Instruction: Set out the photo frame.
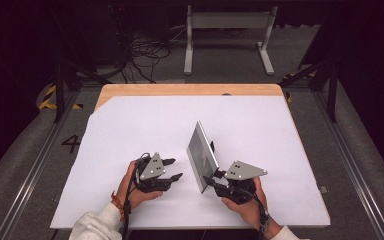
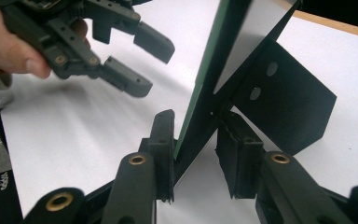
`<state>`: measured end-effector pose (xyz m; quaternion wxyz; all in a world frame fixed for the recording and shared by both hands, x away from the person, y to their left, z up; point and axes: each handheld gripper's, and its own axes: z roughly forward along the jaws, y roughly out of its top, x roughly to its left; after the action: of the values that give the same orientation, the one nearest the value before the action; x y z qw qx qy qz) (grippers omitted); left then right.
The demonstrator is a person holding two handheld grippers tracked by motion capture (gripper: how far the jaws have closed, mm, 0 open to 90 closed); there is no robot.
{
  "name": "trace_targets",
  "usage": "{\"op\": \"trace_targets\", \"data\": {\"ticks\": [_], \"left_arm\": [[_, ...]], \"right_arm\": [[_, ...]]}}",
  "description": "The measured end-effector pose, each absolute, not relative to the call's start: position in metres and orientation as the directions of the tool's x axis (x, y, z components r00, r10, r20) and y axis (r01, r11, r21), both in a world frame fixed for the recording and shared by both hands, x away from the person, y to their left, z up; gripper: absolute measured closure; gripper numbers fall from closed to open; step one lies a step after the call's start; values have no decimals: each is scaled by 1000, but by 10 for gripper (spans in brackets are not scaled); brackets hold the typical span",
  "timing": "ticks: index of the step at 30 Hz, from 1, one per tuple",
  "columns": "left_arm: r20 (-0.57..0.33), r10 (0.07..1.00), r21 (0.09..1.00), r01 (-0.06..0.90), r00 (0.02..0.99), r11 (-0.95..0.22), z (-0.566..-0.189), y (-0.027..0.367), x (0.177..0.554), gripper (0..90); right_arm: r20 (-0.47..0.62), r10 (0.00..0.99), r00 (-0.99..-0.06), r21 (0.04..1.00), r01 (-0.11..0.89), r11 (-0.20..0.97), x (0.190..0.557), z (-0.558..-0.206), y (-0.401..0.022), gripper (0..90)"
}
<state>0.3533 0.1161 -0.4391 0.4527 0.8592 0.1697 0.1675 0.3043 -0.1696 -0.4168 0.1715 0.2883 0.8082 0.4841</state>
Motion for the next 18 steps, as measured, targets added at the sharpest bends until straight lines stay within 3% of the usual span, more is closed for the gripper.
{"op": "trace_targets", "data": {"ticks": [10,18], "left_arm": [[96,457,817,193,884,-544,-443,107,375,239],[76,477,813,222,876,-538,-444,108,384,191]], "right_arm": [[16,599,-800,871,306,386,314,-415,-178,696],[-18,615,-788,865,296,404,316,-414,-179,686]]}}
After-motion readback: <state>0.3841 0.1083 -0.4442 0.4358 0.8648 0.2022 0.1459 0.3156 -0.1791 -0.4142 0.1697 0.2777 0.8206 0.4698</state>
